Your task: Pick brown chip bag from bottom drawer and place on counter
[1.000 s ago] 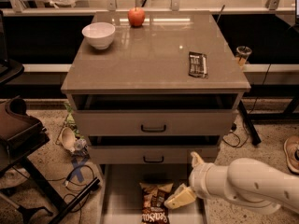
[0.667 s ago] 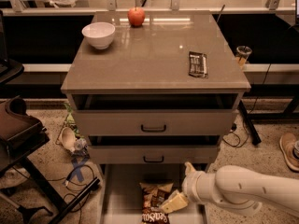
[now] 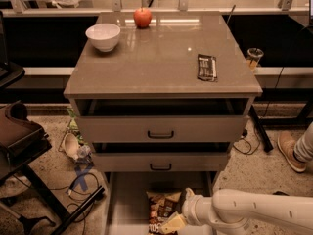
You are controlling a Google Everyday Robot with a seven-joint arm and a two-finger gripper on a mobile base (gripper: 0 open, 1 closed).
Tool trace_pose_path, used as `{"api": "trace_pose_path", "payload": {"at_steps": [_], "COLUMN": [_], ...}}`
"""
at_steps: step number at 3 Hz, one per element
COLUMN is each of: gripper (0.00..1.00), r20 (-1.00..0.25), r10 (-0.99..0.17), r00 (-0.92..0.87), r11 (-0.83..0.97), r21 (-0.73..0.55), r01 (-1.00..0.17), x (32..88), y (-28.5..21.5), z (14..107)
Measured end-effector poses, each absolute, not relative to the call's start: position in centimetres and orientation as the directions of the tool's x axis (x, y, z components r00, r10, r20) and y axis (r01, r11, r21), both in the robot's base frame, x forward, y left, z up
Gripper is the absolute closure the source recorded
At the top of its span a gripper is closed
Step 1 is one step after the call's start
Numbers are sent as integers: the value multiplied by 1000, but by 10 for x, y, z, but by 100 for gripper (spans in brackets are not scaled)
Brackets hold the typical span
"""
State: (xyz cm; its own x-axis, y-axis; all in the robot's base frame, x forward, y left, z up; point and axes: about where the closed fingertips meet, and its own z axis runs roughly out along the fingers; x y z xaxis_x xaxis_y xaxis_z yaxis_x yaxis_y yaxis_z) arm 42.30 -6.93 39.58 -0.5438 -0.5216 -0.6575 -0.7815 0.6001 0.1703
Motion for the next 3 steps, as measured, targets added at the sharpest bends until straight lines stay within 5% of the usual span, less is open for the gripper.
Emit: {"api": "trace_pose_path", "payload": {"at_steps": [3], "gripper": [0], "r20": [-634], "r10": [-514], "r00": [-579], "r11": [609], "r21": [206], "r01": [-766], "x": [433], "y": [-57], "z": [349]}}
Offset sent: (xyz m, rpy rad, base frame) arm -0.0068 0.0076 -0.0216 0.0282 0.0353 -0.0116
